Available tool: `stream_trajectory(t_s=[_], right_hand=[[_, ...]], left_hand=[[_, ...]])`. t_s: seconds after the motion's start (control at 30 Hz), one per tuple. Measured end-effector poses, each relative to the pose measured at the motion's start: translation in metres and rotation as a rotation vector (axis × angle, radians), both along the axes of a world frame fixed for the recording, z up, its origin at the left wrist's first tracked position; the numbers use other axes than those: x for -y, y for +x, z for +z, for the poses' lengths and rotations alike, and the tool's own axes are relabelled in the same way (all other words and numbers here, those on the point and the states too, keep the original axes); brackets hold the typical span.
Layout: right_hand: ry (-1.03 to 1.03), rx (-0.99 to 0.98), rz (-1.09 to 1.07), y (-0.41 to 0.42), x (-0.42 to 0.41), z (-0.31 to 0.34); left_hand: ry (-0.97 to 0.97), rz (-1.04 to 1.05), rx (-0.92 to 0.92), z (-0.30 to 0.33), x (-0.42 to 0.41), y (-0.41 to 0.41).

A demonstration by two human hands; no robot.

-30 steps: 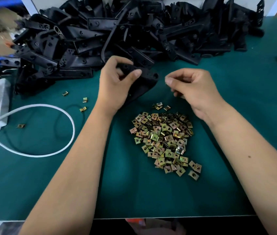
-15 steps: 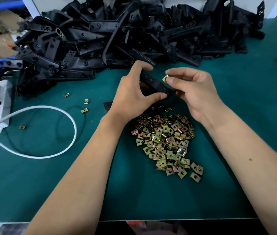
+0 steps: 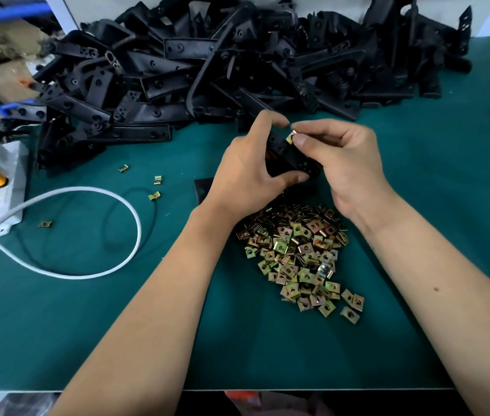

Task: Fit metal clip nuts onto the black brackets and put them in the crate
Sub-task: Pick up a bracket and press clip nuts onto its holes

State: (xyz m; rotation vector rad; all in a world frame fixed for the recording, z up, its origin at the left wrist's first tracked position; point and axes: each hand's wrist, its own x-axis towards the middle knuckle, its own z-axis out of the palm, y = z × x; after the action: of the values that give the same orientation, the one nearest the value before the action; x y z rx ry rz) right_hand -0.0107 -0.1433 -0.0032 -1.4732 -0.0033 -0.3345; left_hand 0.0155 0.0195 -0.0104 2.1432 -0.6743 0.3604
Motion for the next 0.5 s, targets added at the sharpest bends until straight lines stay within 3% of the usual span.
stream_trajectory(t_s=[0.5], right_hand=[[-0.151, 0.030, 0.082, -0.0018, -0.0012, 0.0007]], left_hand=[[-0.007, -0.031, -0.015, -0.0031, 0.0001, 0.0015]])
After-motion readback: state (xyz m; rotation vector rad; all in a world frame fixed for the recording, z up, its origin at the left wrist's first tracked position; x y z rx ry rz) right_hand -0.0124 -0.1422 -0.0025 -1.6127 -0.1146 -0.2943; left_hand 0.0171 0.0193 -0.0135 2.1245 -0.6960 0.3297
